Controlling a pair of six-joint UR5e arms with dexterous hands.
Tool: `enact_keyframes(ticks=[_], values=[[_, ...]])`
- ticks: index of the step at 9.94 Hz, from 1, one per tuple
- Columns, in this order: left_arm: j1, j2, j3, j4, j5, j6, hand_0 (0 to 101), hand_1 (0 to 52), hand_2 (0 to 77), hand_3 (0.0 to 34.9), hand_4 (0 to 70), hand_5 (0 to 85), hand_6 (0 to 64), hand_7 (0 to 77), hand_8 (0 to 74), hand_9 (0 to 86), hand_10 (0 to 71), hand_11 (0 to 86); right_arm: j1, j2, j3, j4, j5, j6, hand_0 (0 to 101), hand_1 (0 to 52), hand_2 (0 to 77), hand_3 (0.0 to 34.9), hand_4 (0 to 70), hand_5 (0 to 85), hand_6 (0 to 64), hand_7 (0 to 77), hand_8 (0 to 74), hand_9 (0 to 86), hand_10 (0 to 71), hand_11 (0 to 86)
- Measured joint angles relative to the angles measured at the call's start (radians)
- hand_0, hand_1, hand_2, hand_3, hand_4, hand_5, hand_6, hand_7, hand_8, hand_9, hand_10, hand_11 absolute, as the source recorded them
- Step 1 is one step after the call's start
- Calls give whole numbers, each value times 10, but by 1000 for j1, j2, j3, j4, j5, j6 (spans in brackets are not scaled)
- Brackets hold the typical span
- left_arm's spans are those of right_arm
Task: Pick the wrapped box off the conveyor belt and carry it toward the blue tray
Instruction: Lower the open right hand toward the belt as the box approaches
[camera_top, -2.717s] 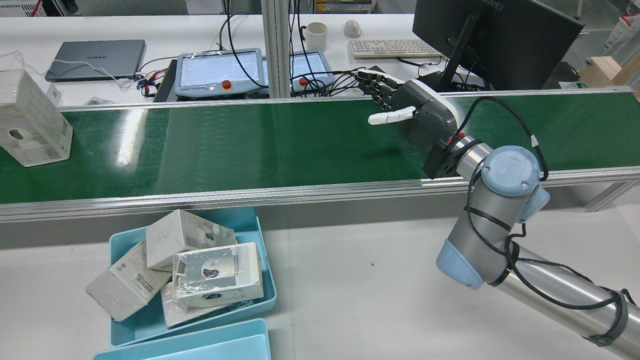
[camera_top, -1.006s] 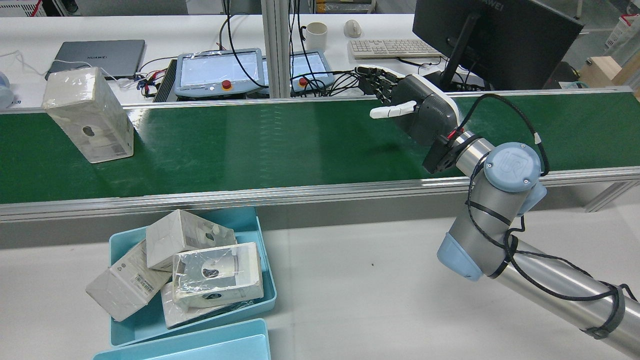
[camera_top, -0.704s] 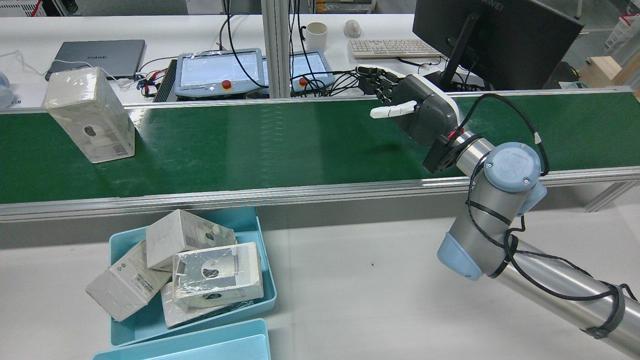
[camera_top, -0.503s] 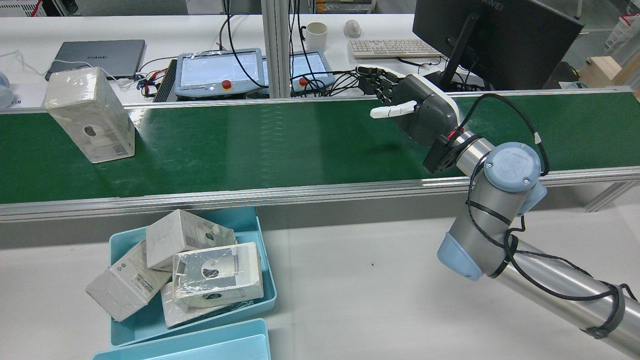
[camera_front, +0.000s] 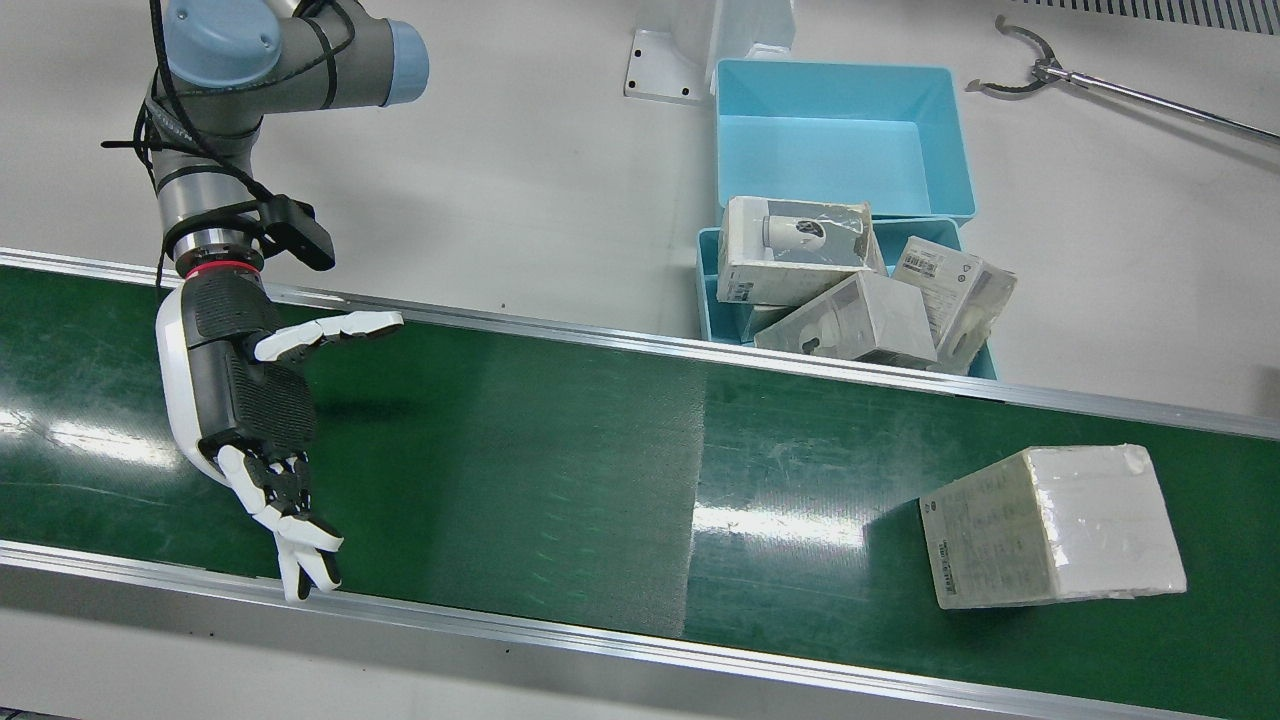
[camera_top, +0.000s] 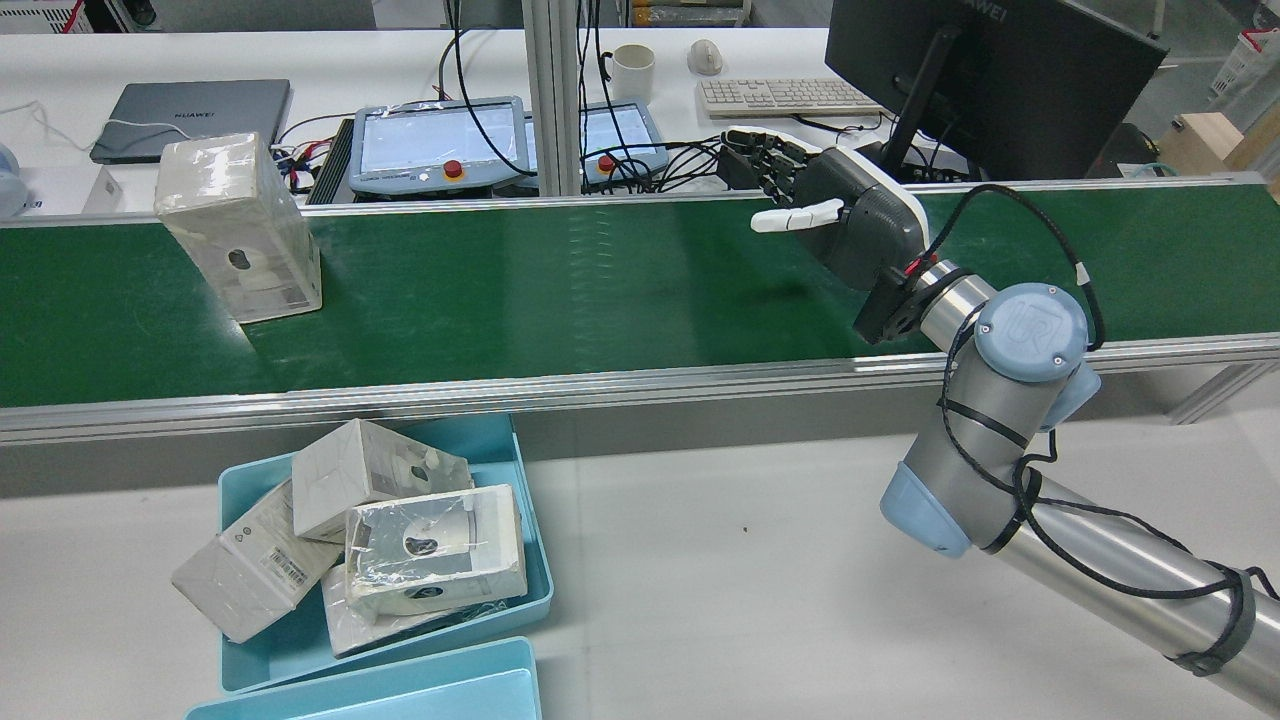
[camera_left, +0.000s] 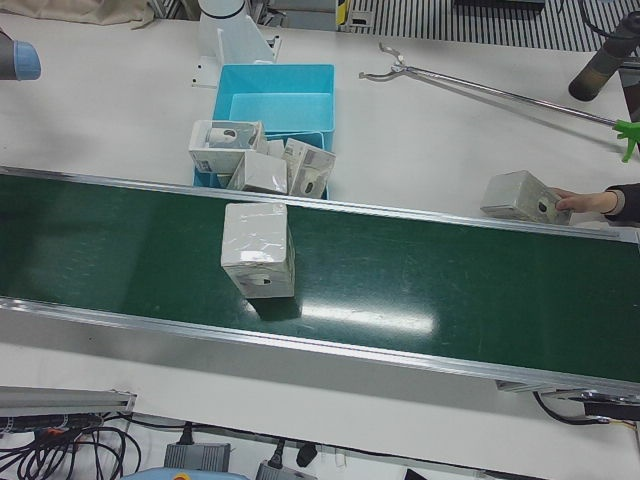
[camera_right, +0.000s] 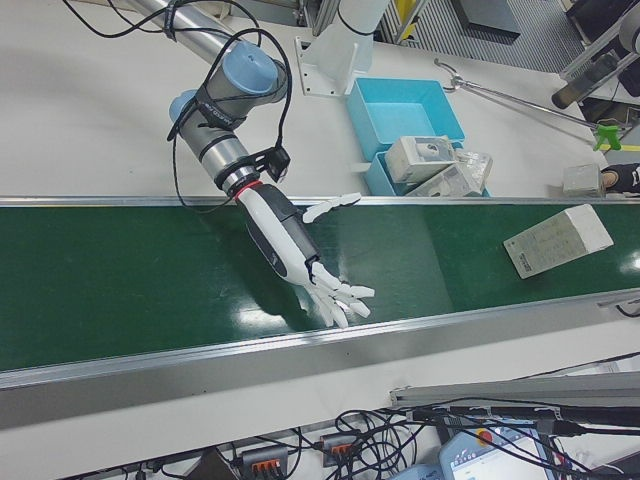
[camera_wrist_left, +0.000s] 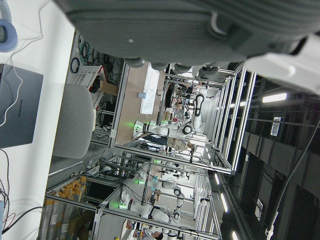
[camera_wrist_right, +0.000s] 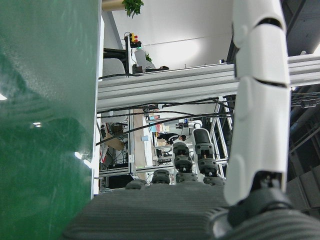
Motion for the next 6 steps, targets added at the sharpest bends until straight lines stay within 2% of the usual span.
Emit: enact_keyframes(ticks=[4,6], values=[[0,0,0,0,0,0,0,0,5,0,0,11,5,5,5,0,5,5,9,-12,4,-1,2,0,480,153,114,0,93,213,44,38,11,38,0,5],[0,0,0,0,0,0,0,0,11,0,0,11,5,5,5,0,5,5,12,-14,4,-3,1,-2,479,169,131,0,98,213,44,38,11,33,0,5]])
